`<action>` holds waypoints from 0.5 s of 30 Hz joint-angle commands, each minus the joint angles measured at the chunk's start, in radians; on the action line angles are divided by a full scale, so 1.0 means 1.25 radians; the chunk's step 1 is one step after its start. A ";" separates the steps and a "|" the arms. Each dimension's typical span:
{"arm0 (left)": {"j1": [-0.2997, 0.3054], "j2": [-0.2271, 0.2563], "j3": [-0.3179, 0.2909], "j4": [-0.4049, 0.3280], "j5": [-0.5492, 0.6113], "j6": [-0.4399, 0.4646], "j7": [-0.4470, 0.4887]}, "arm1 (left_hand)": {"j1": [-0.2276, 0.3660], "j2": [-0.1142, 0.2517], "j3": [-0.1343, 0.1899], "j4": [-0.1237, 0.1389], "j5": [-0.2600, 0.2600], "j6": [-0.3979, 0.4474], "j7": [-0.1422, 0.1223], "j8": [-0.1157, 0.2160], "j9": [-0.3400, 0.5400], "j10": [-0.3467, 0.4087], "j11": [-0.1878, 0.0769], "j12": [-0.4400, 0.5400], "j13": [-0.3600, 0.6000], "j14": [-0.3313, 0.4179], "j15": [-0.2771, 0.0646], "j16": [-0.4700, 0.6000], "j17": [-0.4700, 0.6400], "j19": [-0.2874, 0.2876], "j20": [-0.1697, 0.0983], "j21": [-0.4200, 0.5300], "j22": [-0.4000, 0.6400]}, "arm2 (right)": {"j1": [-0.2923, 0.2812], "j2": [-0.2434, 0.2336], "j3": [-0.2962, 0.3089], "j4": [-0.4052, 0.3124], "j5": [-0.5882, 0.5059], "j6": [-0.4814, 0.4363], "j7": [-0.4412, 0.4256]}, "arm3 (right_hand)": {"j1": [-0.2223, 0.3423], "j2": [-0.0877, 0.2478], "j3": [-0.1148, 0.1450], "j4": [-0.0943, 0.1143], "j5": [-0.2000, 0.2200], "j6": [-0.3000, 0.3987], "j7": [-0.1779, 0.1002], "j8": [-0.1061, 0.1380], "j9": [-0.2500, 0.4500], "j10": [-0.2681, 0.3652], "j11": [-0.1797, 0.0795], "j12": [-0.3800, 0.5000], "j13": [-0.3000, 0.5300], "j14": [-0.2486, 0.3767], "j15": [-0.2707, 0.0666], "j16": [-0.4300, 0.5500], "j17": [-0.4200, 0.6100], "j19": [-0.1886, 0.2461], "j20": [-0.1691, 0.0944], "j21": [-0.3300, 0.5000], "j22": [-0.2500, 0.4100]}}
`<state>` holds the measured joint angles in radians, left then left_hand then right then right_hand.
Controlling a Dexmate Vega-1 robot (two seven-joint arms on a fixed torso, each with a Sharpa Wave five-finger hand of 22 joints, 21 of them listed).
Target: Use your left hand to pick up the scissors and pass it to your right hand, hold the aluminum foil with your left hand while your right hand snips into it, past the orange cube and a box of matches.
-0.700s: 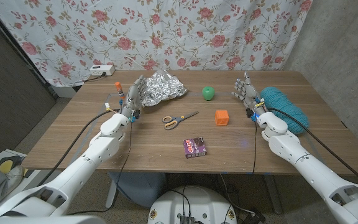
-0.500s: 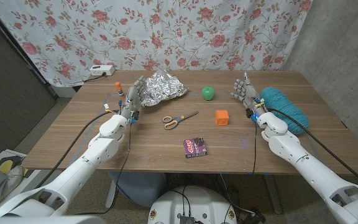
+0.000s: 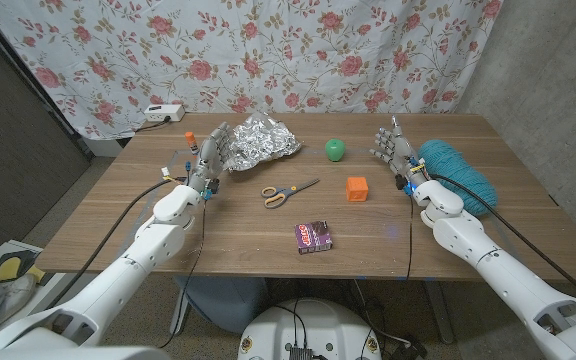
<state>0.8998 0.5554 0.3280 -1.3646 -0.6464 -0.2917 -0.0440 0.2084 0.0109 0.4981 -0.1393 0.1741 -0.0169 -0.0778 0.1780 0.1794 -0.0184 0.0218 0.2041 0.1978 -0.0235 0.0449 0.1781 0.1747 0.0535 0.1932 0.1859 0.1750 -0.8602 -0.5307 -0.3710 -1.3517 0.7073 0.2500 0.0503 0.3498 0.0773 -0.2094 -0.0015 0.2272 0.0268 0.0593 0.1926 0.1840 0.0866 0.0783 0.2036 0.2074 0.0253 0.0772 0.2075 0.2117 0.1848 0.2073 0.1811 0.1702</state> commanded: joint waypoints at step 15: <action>0.020 0.039 0.014 -0.079 0.210 0.003 0.096 | 0.025 0.001 0.000 -0.009 0.001 0.119 0.008 0.035 0.002 0.149 -0.047 0.052 0.001 0.000 -0.014 0.013 0.003 0.002 -0.005 0.008 0.001 | 0.000 -0.060 -0.006 -0.053 -0.021 -0.023 0.024 | 0.038 0.006 0.014 -0.020 -0.004 -0.011 0.007 0.001 0.002 -0.036 0.016 -0.009 0.001 -0.047 -0.014 -0.010 0.000 -0.033 0.005 -0.002 0.002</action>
<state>0.9177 0.6159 0.3391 -1.4516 -0.4948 -0.2560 0.0169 0.2206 0.0115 0.4977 -0.1397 0.1740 0.0643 -0.0582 0.2052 0.1793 0.0866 -0.0186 0.2457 0.1977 -0.0410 0.0545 0.1806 0.1746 0.0482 0.1979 0.1859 0.1748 -0.8563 -0.5687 -0.3766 -1.3816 0.7107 0.2365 0.0880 0.3873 0.0847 -0.1900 -0.0208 0.2271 0.0136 0.0608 0.1925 0.1839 0.0453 0.0911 0.1956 0.2074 -0.0267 0.0613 0.1956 0.2091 0.1507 0.2124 0.1810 0.1701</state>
